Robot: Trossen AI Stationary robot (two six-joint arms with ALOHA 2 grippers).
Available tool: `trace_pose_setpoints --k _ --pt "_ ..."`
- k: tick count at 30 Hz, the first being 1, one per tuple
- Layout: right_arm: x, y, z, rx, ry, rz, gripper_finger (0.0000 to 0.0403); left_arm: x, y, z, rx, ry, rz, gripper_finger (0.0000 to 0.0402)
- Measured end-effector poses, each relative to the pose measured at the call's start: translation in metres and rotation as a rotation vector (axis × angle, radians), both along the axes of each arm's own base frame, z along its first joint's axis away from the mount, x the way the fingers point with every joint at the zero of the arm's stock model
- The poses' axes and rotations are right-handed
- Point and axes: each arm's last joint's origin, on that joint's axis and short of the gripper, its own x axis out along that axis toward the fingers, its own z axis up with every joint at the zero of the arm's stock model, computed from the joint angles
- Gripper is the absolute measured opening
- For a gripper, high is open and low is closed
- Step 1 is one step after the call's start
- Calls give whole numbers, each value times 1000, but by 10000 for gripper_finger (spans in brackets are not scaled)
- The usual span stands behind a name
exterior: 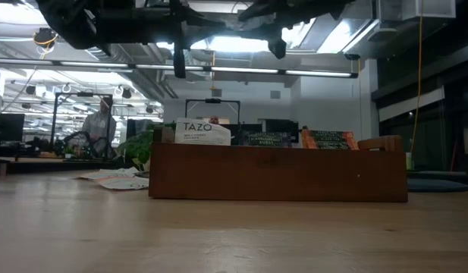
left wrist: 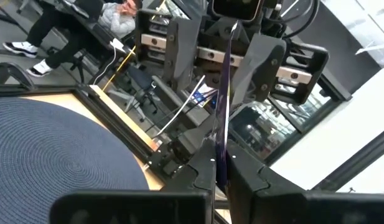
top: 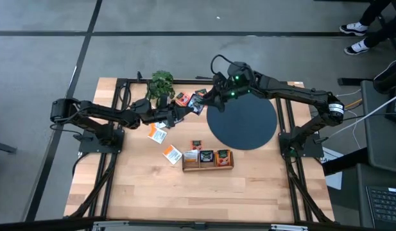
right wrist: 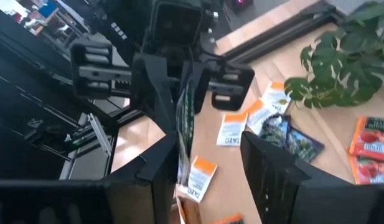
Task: Pick & Place Tea
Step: Put the purple tea bag into the middle section of the wooden organizer
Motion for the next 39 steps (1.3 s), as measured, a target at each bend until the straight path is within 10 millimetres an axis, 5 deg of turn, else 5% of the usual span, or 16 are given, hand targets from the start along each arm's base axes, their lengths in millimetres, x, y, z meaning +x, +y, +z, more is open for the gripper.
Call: trace_pose_setpoints --k 7,17,28,39 --pt "0 0 0 8 0 -2 139 0 0 0 2 1 1 10" --pt "0 2 0 -29 -18 77 9 1 0 -5 -6 54 -8 14" --pt "-2 12 -3 27 16 195 4 2 -5 -9 9 99 -192 52" --pt "-11 65 -11 -42 221 249 2 2 -8 -26 -48 264 -309 54"
